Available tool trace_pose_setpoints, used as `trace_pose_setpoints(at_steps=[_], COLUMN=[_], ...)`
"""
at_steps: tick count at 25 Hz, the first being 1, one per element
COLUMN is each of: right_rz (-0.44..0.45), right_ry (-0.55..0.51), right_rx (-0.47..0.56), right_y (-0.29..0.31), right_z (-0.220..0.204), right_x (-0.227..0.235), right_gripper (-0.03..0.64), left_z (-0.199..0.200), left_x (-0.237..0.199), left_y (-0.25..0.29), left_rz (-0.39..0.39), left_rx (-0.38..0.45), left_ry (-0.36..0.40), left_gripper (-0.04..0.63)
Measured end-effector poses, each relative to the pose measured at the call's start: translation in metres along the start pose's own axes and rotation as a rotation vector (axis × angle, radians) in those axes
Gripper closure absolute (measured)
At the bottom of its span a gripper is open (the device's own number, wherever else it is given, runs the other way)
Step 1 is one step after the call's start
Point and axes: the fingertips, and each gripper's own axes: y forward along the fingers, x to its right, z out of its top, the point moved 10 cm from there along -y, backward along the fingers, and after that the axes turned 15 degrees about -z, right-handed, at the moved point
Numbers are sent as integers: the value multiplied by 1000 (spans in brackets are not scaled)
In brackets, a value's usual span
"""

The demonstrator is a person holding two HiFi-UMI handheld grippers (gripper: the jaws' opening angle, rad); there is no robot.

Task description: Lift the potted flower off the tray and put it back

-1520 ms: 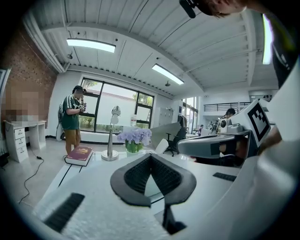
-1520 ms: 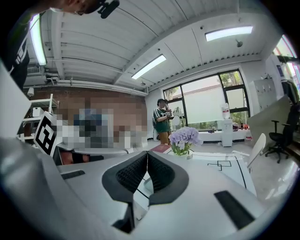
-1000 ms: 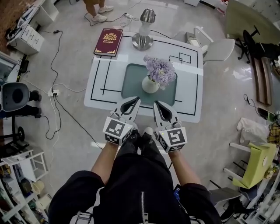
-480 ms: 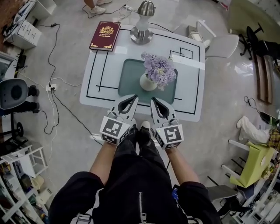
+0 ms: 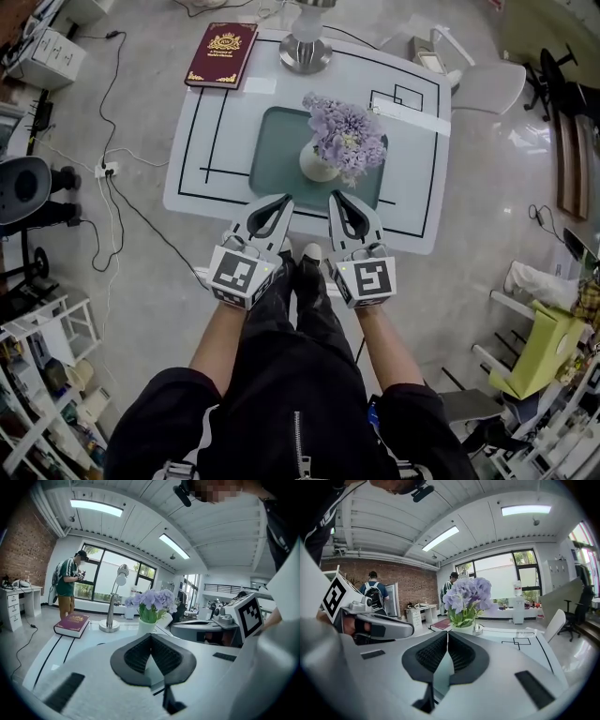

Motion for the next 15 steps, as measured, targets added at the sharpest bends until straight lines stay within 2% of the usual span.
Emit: trace_pose_setpoints(at_steps=[5,9,11,15], right_rz=[-64,-111,-111,-101], right_ry=[-28,7,-3,1], right_rx=[20,59,49,44], right_y=[7,17,23,35], right_z=[-4,-8,-15,-18], right_x=[7,10,11,9], right_gripper=[590,357,329,325], left_z=[-5,-11,-13,-16], left_x=[-1,2,3,3], left_y=[-4,-7,-8,-14], left_rz=[11,18,21,41], left_rx=[-6,-7,-5,-1], left_ry=[-3,-17,-23,-32], left_gripper=[589,589,589,589])
